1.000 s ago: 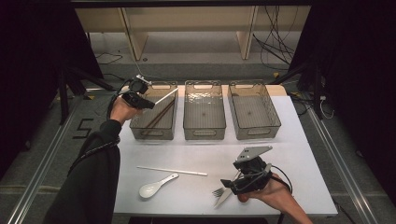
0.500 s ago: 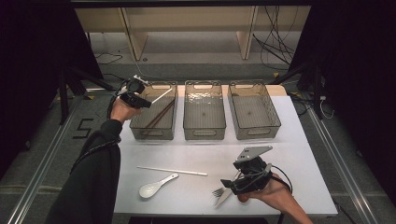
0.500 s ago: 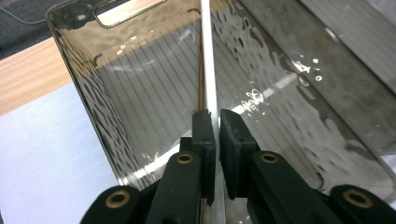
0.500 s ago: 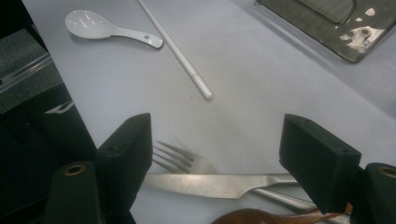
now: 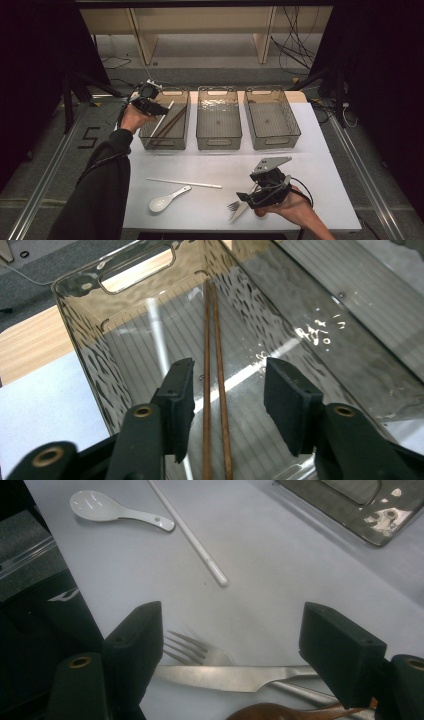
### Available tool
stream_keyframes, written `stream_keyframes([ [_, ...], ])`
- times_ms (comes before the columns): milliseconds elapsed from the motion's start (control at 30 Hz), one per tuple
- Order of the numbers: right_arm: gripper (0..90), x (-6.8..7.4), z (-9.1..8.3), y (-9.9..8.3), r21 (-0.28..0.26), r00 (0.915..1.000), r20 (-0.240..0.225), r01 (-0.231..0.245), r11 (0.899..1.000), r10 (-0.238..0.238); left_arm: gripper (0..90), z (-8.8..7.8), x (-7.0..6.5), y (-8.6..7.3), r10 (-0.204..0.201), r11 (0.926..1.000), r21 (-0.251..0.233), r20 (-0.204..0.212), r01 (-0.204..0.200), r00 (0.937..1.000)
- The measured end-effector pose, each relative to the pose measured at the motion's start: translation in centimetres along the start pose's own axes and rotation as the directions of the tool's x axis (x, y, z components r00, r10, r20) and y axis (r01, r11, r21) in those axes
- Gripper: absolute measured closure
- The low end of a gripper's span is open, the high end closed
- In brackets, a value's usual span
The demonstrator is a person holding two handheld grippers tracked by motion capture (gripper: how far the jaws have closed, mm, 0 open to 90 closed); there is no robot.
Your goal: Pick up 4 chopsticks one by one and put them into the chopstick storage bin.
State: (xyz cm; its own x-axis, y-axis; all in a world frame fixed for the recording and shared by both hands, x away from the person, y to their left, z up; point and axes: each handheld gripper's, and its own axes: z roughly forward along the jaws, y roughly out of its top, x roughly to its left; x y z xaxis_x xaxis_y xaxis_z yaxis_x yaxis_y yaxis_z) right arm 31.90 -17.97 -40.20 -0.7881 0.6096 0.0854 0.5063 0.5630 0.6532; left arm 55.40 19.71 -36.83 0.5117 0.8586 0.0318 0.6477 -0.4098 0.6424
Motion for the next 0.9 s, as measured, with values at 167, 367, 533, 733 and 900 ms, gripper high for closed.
stream_keyframes([
  [167,26.6,0.0,0.0,0.0,0.001,1.0,0.0,0.0,1.0,0.0,44.0,-0.8,-0.7,0.0,0.015,0.9999,-0.002,0.034,-0.015,0.9993],
  [367,26.6,0.0,0.0,0.0,-0.001,1.0,0.002,-0.001,1.0,0.001,34.8,-2.0,-1.9,-0.6,0.042,0.999,-0.021,0.105,-0.04,0.9936],
  [533,26.5,0.0,0.0,0.0,-0.004,1.0,0.004,-0.008,1.0,0.008,30.0,-3.6,-3.1,-1.5,0.072,0.9965,-0.053,0.154,-0.064,0.9855],
  [733,26.5,0.0,-0.1,0.0,-0.005,0.9999,0.007,-0.009,1.0,0.009,26.1,-5.0,-4.7,-2.9,0.122,0.9909,-0.081,0.2,-0.107,0.9723],
  [900,26.4,0.0,-0.1,0.0,-0.008,0.9999,0.01,-0.012,1.0,0.012,24.2,-5.6,-5.8,-3.8,0.152,0.9869,-0.085,0.212,-0.137,0.9654],
])
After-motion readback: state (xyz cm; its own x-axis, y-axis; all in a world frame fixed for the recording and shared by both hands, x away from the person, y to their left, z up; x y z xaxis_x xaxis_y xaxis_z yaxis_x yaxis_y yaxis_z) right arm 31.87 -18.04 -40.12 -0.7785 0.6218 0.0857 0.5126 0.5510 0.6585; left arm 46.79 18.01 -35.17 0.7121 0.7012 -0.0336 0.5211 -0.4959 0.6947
